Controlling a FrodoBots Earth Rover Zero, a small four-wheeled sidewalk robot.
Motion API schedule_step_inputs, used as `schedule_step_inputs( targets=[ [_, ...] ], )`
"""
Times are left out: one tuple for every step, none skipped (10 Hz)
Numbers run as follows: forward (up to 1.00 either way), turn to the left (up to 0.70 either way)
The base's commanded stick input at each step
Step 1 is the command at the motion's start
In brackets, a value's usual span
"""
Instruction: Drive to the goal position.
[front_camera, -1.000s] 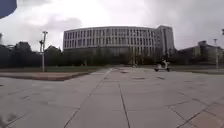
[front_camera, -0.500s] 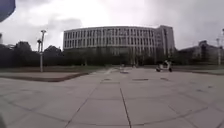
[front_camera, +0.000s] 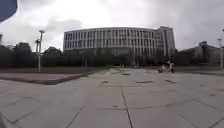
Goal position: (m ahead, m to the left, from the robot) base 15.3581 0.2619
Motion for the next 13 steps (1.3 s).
schedule_step_inputs(
  targets=[
    [0.70,0.32],
    [0.70,0.23],
    [0.70,0.07],
    [0.70,0.03],
    [0.70,0.03],
    [0.70,0.03],
    [0.70,0.02],
    [0.70,0.00],
    [0.70,0.00],
    [0.70,0.00],
    [0.70,0.00],
    [0.70,-0.08],
    [0.70,-0.19]
  ],
)
